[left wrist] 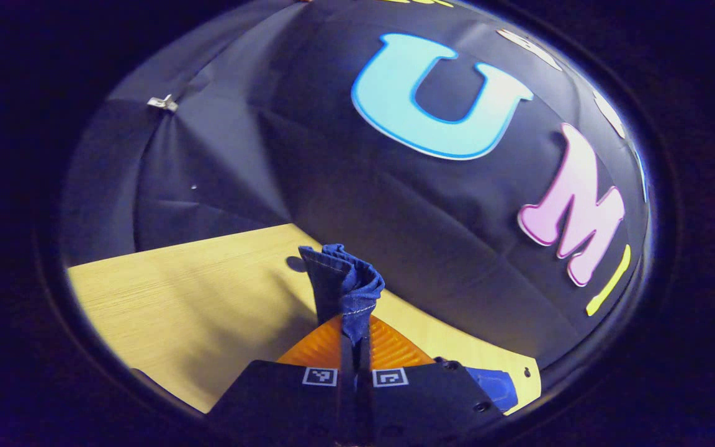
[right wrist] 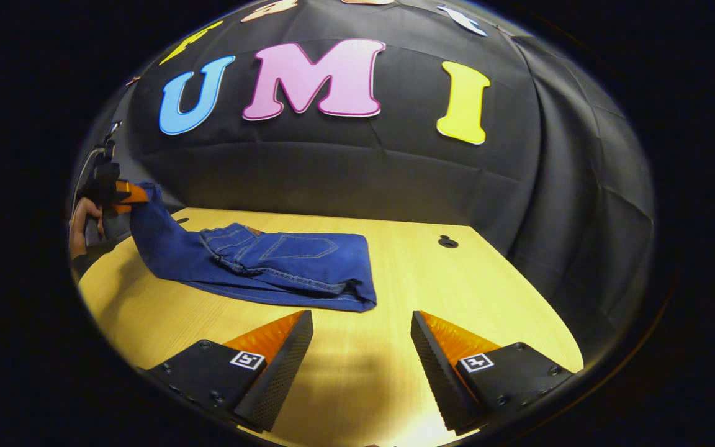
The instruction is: Grasp the waist and the cuffs of the jeans and fold them to make the two legs overlap; first hold the waist and fold one-third of the jeans toward the cuffs, then hold the cuffs and fold the remaining one-third in the same direction to finish folding.
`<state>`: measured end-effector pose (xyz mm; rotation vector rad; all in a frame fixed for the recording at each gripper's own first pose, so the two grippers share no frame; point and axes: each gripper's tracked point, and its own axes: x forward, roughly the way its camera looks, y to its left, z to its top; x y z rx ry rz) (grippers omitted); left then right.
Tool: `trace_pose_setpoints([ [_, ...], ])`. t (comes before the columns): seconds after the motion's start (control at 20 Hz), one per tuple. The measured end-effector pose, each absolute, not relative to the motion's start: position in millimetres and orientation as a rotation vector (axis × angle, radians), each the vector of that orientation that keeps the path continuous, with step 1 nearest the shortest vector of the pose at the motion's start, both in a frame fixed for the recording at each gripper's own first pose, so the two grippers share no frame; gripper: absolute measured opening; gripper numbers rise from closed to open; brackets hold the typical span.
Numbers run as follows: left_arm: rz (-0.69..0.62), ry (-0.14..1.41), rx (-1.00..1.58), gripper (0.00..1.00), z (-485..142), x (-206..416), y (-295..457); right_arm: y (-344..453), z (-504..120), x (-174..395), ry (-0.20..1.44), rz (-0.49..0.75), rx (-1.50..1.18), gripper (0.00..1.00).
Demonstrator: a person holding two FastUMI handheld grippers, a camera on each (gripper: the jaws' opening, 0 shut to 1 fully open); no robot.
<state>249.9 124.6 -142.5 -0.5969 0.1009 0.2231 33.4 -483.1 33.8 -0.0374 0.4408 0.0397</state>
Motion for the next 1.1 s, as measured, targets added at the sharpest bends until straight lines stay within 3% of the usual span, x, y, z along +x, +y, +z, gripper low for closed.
trace_pose_setpoints([
  [0.2,0.004,0.080,-0.594,0.06,-96,273,-4,-507,32,22,0.451,0.000,-0.038,0.97],
  [0.45,-0.252,0.149,-0.512,0.06,-94,290,-178,-543,31,11,0.459,-0.066,-0.029,0.97],
  [0.6,-0.306,0.280,-0.456,0.07,-149,298,-245,-561,29,8,0.471,-0.104,-0.005,0.98],
  [0.75,-0.279,0.357,-0.444,0.06,-193,307,-267,-565,31,7,0.478,-0.104,-0.039,0.97],
  [0.85,-0.303,0.377,-0.462,0.12,-204,310,-284,-565,33,6,0.472,-0.086,-0.093,0.97],
  [0.95,-0.346,0.383,-0.461,0.33,-211,303,-294,-566,31,2,0.482,-0.071,-0.094,0.97],
  [1.1,-0.355,0.384,-0.418,0.87,-214,285,-289,-565,30,-1,0.507,-0.066,-0.046,0.97],
])
